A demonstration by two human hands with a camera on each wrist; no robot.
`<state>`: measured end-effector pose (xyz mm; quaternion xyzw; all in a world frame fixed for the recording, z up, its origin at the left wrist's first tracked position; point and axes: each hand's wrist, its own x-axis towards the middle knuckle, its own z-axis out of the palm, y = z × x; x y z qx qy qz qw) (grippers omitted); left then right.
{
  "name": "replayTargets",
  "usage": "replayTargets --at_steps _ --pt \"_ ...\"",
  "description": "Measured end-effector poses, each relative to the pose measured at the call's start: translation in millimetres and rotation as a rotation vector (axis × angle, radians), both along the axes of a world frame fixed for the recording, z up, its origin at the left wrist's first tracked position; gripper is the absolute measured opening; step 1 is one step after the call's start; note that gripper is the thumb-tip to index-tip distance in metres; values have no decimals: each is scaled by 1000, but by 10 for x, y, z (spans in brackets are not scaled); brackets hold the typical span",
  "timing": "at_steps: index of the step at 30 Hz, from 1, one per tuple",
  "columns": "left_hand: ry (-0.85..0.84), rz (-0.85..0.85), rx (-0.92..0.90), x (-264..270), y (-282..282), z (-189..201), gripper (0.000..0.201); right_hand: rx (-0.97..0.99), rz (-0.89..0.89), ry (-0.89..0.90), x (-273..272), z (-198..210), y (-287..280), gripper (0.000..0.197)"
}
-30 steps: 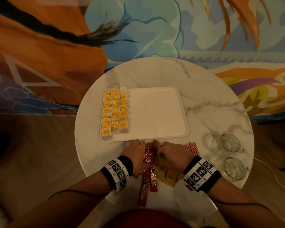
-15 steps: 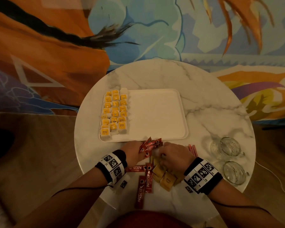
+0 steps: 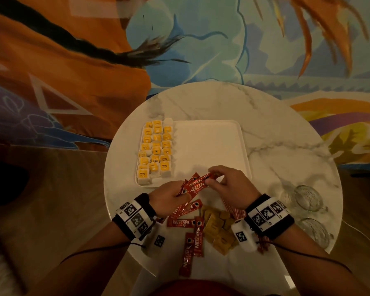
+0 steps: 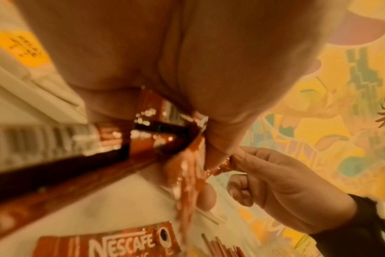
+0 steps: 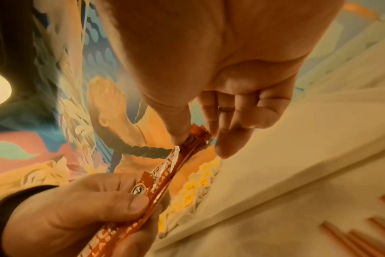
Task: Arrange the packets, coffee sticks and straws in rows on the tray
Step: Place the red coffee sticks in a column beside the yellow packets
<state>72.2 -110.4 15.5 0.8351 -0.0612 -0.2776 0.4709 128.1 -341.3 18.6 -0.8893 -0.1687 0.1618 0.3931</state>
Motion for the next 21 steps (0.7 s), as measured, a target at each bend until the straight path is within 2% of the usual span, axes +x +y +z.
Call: replayTargets --at_steps 3,6,9,21 --pt "17 32 -67 -17 1 53 13 110 -19 41 40 13 75 13" --pt "47 107 -134 -31 2 46 7 183 -26 93 72 12 110 4" --pt "96 172 -231 -32 -29 60 11 209 -24 109 92 5 126 4" --pt "83 426 -391 -60 -104 75 23 202 60 124 78 31 164 13"
